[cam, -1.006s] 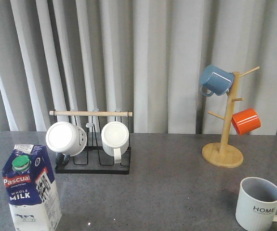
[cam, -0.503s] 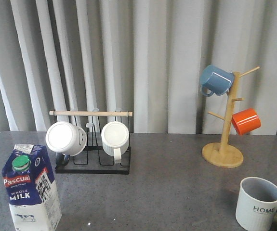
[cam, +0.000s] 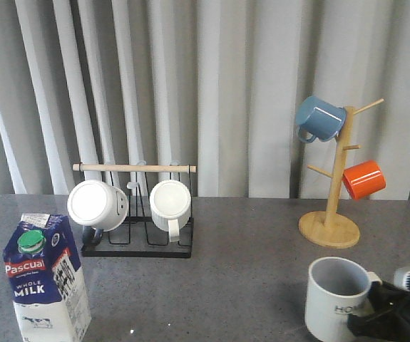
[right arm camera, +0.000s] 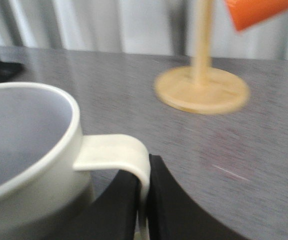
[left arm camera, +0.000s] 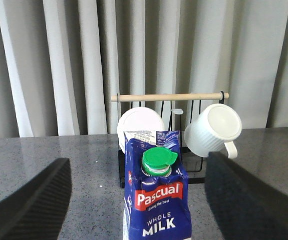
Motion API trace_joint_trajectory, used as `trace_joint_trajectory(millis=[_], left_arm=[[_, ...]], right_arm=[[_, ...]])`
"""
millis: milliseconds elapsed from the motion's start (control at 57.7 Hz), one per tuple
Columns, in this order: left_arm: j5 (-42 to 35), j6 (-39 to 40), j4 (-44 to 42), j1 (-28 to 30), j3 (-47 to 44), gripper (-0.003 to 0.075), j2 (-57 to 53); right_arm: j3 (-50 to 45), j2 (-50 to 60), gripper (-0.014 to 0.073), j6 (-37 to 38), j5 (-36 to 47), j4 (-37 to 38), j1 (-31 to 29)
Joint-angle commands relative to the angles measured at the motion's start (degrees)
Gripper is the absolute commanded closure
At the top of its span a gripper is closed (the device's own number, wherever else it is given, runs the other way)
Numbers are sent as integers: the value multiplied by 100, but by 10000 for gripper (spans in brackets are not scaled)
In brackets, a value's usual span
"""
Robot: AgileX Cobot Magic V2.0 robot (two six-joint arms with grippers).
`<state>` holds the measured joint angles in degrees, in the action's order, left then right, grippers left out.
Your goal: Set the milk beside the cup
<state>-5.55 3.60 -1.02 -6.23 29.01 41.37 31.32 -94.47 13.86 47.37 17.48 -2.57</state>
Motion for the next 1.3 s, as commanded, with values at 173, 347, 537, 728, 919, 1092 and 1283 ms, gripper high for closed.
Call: trace_joint_trajectory(millis=[173, 347, 537, 728, 919, 1092, 1283], left_arm=[[-397, 64, 41, -22, 203, 198, 3], [-397, 64, 41, -22, 203, 198, 3], [-397, 64, 41, -22, 203, 198, 3], [-397, 64, 41, -22, 203, 198, 3], [-397, 64, 41, -22, 203, 198, 3], [-397, 64, 41, -22, 203, 198, 3], [-397, 64, 41, -22, 203, 198, 3]], right_arm=[[129, 61, 595, -1164, 514, -3300, 2117], [129, -272, 595, -1513, 867, -4444, 2845], [129, -505, 592, -1840, 873, -4261, 2986], [129, -520, 539, -2109, 850, -4195, 2986], [114, -495, 383, -2128, 655, -3974, 2986], [-184, -316, 269, -2082, 942, -3974, 2980], [-806, 171, 260, -1946, 1005, -3710, 2975]])
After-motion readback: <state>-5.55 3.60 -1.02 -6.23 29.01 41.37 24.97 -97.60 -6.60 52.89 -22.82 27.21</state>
